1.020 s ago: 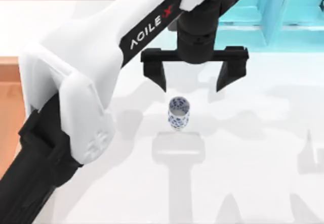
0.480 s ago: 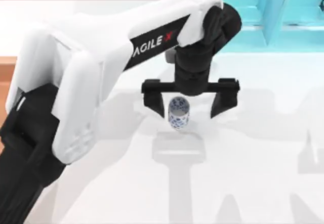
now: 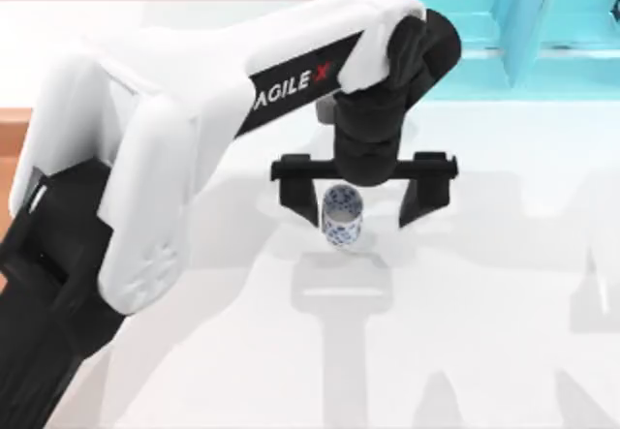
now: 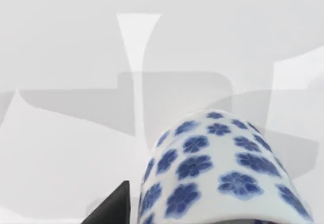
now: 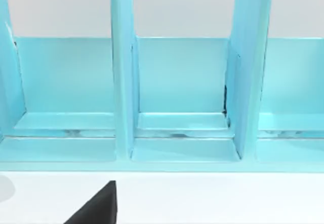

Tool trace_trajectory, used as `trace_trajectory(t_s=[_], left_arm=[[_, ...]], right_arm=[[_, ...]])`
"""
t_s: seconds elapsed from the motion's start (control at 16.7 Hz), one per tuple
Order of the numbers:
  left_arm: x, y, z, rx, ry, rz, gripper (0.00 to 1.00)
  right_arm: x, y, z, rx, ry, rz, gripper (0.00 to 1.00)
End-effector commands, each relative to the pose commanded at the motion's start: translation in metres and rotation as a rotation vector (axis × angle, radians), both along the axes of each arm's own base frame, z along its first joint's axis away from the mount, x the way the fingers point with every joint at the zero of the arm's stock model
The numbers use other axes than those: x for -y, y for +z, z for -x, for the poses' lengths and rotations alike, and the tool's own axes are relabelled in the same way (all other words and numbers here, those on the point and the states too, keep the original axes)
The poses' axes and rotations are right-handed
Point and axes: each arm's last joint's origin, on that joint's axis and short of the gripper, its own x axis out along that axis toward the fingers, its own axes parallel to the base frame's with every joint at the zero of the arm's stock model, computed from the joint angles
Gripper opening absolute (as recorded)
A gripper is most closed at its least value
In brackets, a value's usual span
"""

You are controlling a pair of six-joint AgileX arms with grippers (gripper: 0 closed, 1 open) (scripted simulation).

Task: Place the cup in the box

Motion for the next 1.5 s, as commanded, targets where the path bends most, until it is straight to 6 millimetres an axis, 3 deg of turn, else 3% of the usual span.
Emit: trace_trajectory(t_s=[0.6,1.2,1.32,1.5], left_arm=[[0.0,0.0,0.0,0.0,0.0,0.0,0.02],[-0.001,0.0,-0.001,-0.001,0.0,-0.001,0.0],[-0.014,0.004,-0.007,-0.005,-0.001,-0.005,0.0],[-0.063,0.025,-0.029,-0.007,-0.004,-0.004,0.0]], right_arm=[[0.0,0.0,0.0,0.0,0.0,0.0,1.0],[0.0,0.0,0.0,0.0,0.0,0.0,1.0],[0.0,0.0,0.0,0.0,0.0,0.0,1.0],[0.0,0.0,0.0,0.0,0.0,0.0,1.0]])
